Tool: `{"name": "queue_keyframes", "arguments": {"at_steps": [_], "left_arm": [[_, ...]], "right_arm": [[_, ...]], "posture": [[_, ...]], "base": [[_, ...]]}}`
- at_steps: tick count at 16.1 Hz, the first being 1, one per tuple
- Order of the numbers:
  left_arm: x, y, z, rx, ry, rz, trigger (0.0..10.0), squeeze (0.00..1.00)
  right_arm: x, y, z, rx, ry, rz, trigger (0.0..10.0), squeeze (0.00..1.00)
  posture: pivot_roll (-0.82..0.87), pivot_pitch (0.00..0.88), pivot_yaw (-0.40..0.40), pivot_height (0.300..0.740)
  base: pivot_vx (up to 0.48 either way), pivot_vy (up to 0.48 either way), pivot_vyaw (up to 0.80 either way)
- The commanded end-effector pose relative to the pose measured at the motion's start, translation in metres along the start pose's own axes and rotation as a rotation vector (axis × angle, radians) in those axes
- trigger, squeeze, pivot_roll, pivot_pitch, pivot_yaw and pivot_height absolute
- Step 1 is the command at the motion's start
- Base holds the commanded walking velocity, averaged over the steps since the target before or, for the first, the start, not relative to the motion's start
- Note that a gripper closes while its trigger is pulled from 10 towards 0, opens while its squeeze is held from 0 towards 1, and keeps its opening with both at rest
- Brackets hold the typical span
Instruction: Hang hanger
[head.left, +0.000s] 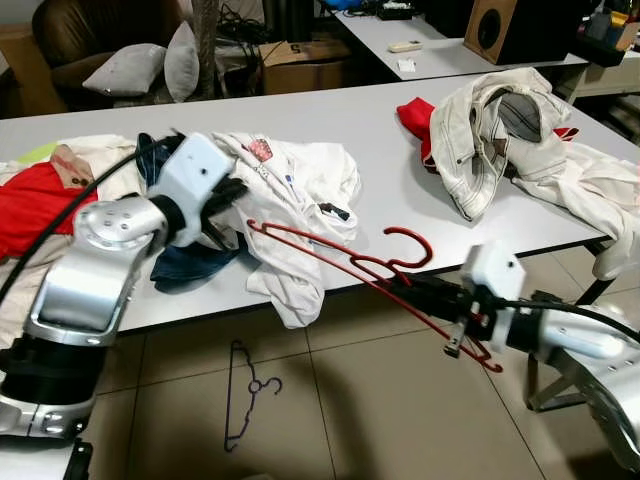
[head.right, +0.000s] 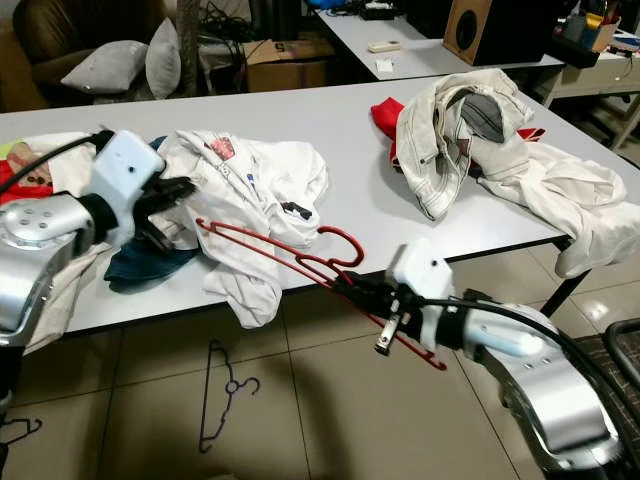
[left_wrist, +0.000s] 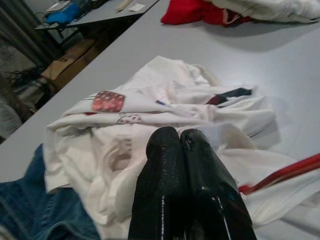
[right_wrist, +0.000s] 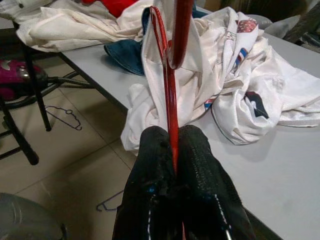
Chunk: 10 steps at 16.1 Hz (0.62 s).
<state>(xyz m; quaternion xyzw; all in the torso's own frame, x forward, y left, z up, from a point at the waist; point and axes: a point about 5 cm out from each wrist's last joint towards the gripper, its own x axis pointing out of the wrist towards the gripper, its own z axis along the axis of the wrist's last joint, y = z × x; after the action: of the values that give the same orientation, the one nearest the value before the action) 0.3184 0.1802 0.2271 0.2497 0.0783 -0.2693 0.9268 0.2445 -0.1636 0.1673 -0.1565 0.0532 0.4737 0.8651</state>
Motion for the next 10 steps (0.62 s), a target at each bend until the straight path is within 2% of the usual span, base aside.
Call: {"name": "queue_keyframes", "arguments": {"at_steps": [1,4,7,10], "left_arm": [[-0.001,-0.001,0.014,0.015,-0.031,-0.018,0.0,0.0],[-0.003,-0.005,0.018,-0.004,-0.034,-0.05,0.0,0.0],[-0.004,0.002,0.02,-0.001,-0.032,-0.009,0.0,0.0],[0.001,-0.012,0.028,-0.038,-0.067,-0.075,0.0,0.0]], "right_arm": [[0.006,-0.003,0.002,-0.012,-0.002,-0.027,10.0,0.0],[0.02,-0.001,0.002,0.029,-0.032,-0.08,10.0,0.0],[0.027,0.007,0.003,0.051,-0.052,-0.074,10.0,0.0],[0.041,0.006,0.006,0.064,-0.062,-0.107,10.0,0.0]], "posture": [[-0.03,0.0,0.009,0.74],[-0.03,0.0,0.007,0.74],[-0.03,0.0,0.009,0.74],[-0.03,0.0,0.016,0.74]], "base": [[0.0,0.0,0.0],[0.0,0.0,0.0],[0.0,0.0,0.0],[0.0,0.0,0.0]]}}
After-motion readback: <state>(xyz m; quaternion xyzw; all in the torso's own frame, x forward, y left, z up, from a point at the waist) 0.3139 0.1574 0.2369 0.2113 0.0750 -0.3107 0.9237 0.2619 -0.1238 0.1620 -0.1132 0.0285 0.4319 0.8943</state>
